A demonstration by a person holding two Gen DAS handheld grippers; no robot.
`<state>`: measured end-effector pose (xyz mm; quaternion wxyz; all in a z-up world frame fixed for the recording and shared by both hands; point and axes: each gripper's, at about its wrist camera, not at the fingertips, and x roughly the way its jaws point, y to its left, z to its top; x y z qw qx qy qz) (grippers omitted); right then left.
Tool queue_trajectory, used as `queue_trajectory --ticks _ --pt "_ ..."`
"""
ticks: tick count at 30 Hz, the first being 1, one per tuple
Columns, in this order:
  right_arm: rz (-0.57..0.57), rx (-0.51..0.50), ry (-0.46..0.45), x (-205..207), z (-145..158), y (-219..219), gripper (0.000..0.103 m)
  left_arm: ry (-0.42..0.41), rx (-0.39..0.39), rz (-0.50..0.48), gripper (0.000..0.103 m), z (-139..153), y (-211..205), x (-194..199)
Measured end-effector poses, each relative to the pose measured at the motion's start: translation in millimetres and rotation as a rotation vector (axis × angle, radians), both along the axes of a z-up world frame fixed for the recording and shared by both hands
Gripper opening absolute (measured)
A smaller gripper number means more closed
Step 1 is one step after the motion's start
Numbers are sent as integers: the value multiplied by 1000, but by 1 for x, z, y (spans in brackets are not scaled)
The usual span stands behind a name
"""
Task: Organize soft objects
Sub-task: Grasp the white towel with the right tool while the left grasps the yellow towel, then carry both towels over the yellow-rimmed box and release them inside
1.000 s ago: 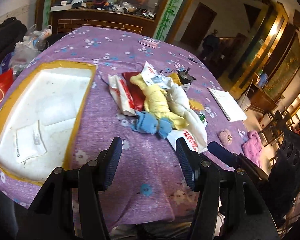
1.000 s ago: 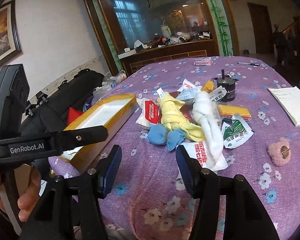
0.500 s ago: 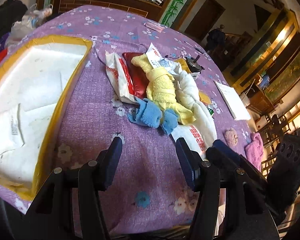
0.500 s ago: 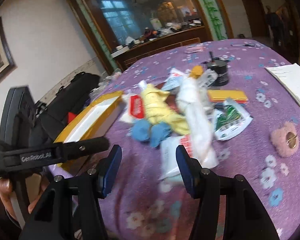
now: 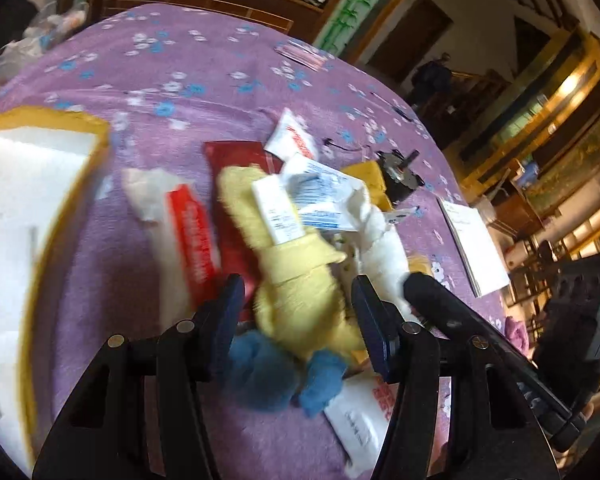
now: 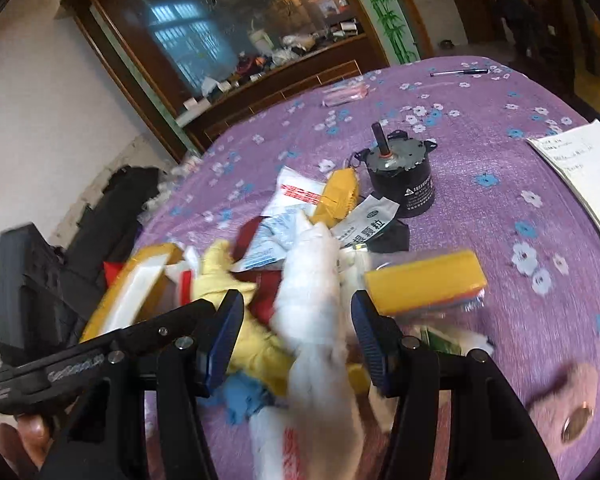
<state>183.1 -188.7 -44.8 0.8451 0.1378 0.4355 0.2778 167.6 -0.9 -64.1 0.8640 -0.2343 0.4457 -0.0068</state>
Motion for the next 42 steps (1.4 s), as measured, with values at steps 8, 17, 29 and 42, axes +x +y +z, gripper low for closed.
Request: queue_trajectory --ticks 8,17,29,42 --pt "-6 -28 -3 -5 -12 2 36 -35 -19 -4 31 -2 -1 -6" --pt "-85 143 -143 -35 42 -25 34 -235 -196 41 30 68 30 -51" --pt "168 230 -155 -93 85 49 34 -257 -90 147 30 140 98 -196" --pt "399 231 21 -75 50 189 34 -52 -1 249 30 76 172 -186"
